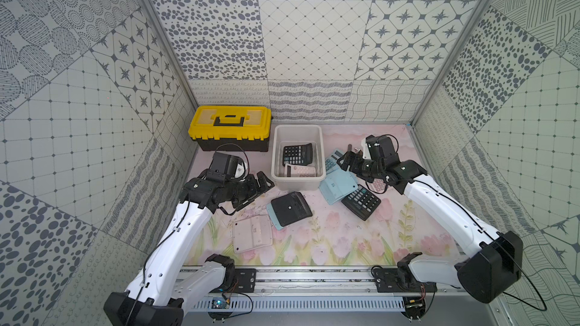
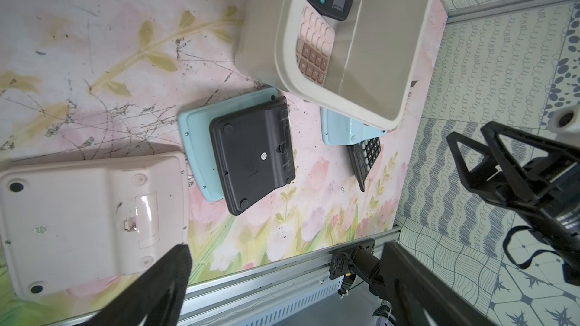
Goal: Put the calculator in the storage box
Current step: Pick up the calculator at the center of the board.
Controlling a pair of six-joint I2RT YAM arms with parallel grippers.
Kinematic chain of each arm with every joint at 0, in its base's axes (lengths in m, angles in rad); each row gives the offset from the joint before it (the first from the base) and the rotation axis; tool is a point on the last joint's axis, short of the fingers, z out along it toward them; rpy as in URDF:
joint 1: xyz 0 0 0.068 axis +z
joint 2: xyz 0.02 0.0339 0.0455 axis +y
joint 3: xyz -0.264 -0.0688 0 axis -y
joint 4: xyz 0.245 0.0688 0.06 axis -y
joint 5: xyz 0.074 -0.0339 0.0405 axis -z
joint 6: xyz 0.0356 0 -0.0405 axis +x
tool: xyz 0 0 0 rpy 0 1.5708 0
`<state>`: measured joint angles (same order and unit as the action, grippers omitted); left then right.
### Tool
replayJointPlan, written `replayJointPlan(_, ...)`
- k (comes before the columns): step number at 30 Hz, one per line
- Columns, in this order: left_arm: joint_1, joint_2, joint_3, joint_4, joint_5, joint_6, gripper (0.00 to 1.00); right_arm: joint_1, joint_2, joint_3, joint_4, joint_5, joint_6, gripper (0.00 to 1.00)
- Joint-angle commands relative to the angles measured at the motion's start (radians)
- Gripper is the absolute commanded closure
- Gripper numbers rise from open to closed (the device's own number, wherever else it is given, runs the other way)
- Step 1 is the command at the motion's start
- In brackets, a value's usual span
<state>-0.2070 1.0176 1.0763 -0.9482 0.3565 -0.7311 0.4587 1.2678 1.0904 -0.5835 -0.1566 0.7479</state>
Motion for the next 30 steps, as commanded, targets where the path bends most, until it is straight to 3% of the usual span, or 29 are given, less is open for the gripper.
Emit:
replayJointPlan(1,0.004,-0.033,-0.076,0.029,-0.043,-0.060,0.00,-0.002,-0.034,-0.078,0.142,-0.101,-0.029,0.06)
replayJointPlan(12,0.003,0.045,-0.280,0.273,0.203,-0.114,0.01,0.005,-0.090,-0.399,0.446,-0.302,0.017,0.10)
replayJointPlan(16,0.003,0.079,-0.337,0.377,0.263,-0.148,0.07,0.044,-0.063,-0.451,0.517,-0.318,0.017,0.12)
replayJointPlan(30,0.001,0.196,-0.457,0.602,0.276,-0.191,0.17,0.173,0.107,-0.482,0.703,-0.297,0.026,0.19)
